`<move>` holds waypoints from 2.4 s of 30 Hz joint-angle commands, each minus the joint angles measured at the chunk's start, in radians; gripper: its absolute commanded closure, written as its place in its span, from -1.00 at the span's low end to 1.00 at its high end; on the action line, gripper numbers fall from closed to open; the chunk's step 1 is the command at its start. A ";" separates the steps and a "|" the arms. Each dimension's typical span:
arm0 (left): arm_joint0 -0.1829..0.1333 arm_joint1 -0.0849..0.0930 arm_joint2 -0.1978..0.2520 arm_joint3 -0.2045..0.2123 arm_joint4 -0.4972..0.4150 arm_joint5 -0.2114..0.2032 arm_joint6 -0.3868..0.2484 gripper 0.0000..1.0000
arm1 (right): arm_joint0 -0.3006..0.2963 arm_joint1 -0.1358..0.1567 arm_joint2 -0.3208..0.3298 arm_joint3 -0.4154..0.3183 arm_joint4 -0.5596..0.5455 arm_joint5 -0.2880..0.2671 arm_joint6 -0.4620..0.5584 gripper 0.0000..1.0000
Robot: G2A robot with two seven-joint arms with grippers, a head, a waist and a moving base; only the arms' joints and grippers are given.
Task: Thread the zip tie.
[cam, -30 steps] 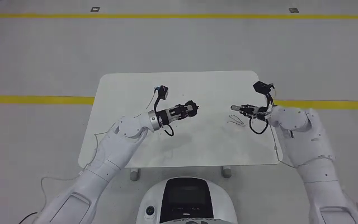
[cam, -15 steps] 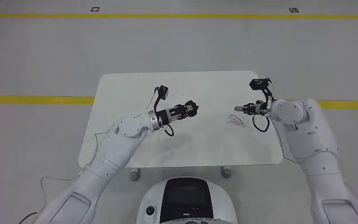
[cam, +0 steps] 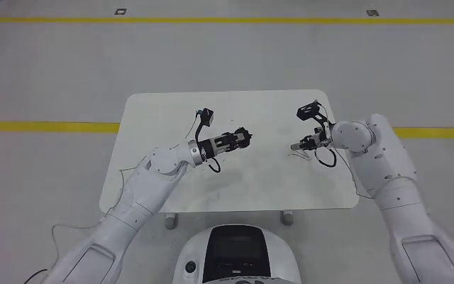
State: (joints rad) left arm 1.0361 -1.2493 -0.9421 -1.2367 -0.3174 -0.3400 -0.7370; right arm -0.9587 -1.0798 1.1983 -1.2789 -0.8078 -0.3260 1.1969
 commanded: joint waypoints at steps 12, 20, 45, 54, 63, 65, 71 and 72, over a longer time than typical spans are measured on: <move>0.000 0.000 0.000 0.000 0.000 0.000 0.000 1.00 | 0.046 0.033 -0.154 -0.042 -0.043 -0.014 0.052 -1.00; 0.000 0.000 0.000 0.000 0.000 0.000 0.000 1.00 | 0.162 0.066 -0.331 0.033 0.019 -0.014 0.039 -1.00; 0.000 0.000 0.000 0.000 0.000 0.000 0.000 1.00 | 0.191 0.082 -0.424 0.097 0.055 -0.014 -0.074 -1.00; 0.000 0.000 0.000 0.000 0.000 0.000 0.000 1.00 | 0.161 0.101 -0.428 0.081 0.056 -0.014 -0.127 -1.00; 0.000 0.000 0.000 0.000 0.000 0.000 0.000 1.00 | 0.148 0.139 -0.436 0.050 0.040 -0.014 -0.151 0.28; 0.000 0.000 0.000 0.000 0.000 0.000 0.000 1.00 | 0.148 0.147 -0.443 0.041 0.026 -0.014 -0.154 0.32; 0.000 0.000 0.000 0.000 0.000 0.000 0.000 1.00 | 0.155 0.164 -0.467 0.043 0.023 -0.014 -0.177 0.62; 0.000 0.000 0.000 0.000 0.000 0.000 0.000 1.00 | 0.158 0.165 -0.473 0.046 0.024 -0.014 -0.183 0.68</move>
State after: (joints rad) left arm 1.0361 -1.2493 -0.9421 -1.2367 -0.3174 -0.3400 -0.7370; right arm -0.8032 -0.9159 0.7307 -1.2349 -0.7844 -0.3400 1.0197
